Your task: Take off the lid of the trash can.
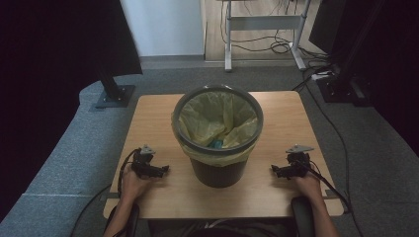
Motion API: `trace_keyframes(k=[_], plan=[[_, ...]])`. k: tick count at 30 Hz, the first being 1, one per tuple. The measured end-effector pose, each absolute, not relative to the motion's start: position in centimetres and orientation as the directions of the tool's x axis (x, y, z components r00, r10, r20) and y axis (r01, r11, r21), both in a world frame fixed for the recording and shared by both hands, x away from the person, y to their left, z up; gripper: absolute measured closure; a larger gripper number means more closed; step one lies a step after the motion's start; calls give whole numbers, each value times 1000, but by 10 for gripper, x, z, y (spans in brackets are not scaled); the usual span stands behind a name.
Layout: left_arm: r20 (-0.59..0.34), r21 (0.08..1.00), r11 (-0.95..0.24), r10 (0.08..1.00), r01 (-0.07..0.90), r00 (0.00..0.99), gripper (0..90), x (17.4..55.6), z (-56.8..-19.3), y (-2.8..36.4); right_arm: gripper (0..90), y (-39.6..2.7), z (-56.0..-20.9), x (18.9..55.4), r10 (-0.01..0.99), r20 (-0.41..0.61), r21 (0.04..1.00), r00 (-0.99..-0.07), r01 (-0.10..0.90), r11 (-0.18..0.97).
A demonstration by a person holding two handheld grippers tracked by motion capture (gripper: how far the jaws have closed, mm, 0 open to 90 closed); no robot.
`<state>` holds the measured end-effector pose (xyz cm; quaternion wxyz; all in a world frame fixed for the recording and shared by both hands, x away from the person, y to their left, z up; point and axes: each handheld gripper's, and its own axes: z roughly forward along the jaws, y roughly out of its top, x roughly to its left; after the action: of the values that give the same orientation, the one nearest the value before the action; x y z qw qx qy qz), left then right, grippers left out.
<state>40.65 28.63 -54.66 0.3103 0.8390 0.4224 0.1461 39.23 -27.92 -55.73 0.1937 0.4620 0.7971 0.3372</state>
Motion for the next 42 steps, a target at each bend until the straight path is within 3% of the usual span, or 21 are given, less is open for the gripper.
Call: trace_keyframes(k=[13, 20, 42], plan=[[-21, 631, -462, 793, 623, 609, 0, 411, -545, 286, 0, -279, -557, 392, 867, 3, 716, -498, 606, 345], [-69, 621, -436, 798, 651, 599, 0, 414, -540, 288, 0, -279, -557, 392, 867, 3, 716, -499, 606, 346], [-66, 659, -441, 773, 609, 632, 0, 424, -479, 284, 0, -279, -557, 391, 865, 4, 717, -501, 605, 347]])
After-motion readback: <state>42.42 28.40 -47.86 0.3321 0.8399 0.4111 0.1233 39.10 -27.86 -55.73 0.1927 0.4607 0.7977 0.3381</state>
